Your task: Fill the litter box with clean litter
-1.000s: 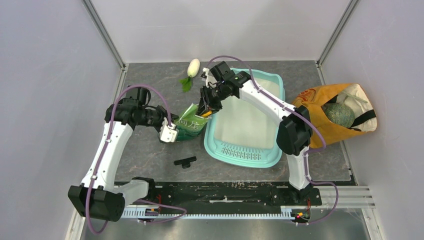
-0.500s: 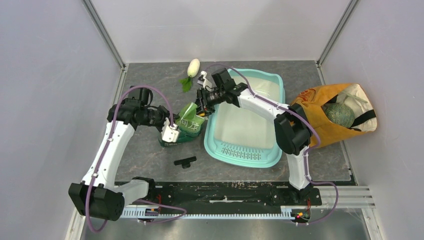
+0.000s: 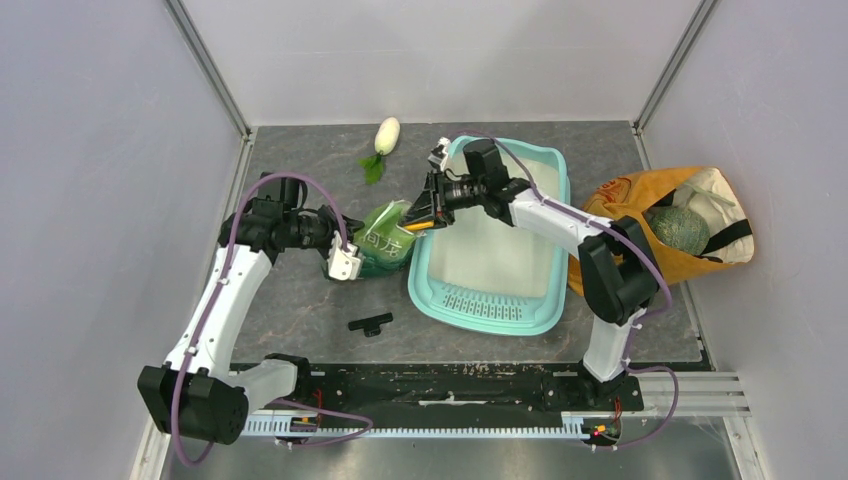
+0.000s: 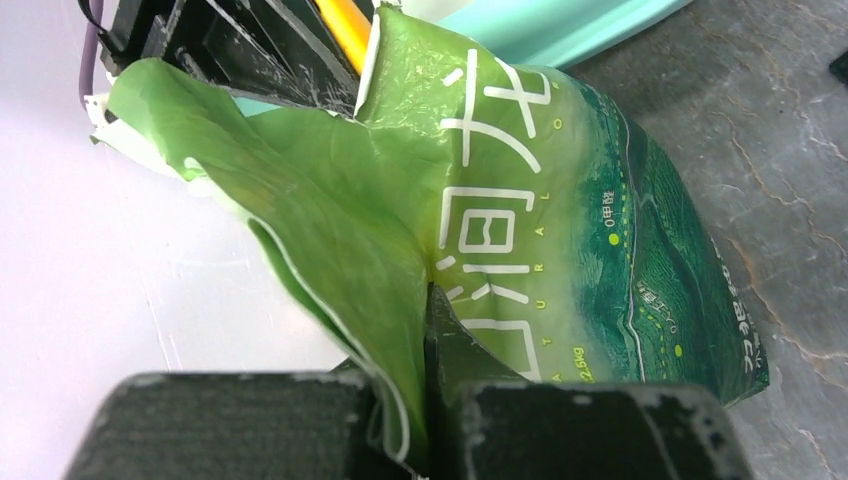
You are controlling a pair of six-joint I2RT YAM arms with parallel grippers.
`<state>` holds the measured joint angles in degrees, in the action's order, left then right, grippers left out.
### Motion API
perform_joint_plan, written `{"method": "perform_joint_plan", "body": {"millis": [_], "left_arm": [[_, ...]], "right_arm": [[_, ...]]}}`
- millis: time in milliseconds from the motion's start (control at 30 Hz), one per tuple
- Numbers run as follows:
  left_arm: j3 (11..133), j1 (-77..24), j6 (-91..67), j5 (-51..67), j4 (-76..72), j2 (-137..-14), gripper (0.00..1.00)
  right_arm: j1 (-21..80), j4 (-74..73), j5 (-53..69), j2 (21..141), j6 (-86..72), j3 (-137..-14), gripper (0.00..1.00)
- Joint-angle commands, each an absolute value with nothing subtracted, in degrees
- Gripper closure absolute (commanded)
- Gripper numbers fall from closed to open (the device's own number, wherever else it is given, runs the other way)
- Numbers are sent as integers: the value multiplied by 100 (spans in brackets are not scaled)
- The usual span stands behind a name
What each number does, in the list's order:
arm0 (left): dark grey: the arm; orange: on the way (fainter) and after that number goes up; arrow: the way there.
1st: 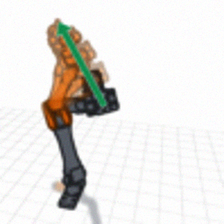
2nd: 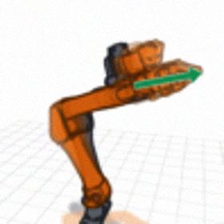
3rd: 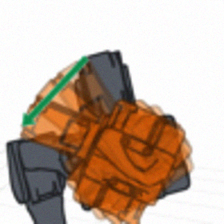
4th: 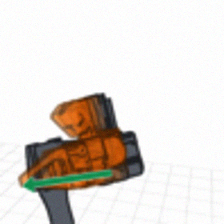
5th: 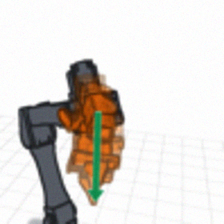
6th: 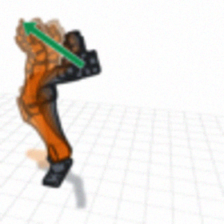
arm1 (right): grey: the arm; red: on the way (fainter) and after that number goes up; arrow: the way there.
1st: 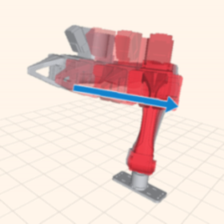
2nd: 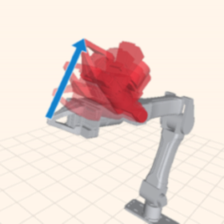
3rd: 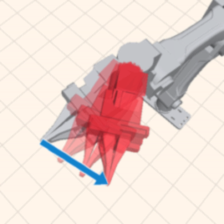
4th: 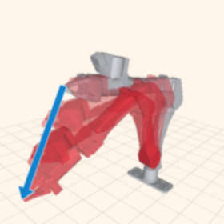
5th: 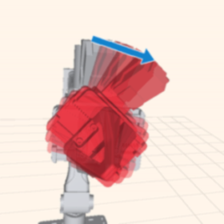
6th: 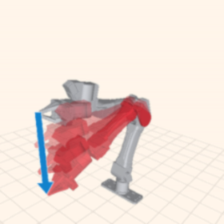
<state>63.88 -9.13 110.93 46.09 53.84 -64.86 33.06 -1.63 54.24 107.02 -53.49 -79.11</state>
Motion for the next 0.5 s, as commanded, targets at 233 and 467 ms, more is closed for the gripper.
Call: {"method": "perform_joint_plan", "body": {"millis": [233,467], "left_arm": [[6582,-980,11092,5350,4515,-6503,98],[6684,-984,10759,5477,4326,-6600,98]], "right_arm": [[2773,732,6130,9672,-5754,-7205,100],[2547,1066,6245,9376,-5968,-6741,100]]}}
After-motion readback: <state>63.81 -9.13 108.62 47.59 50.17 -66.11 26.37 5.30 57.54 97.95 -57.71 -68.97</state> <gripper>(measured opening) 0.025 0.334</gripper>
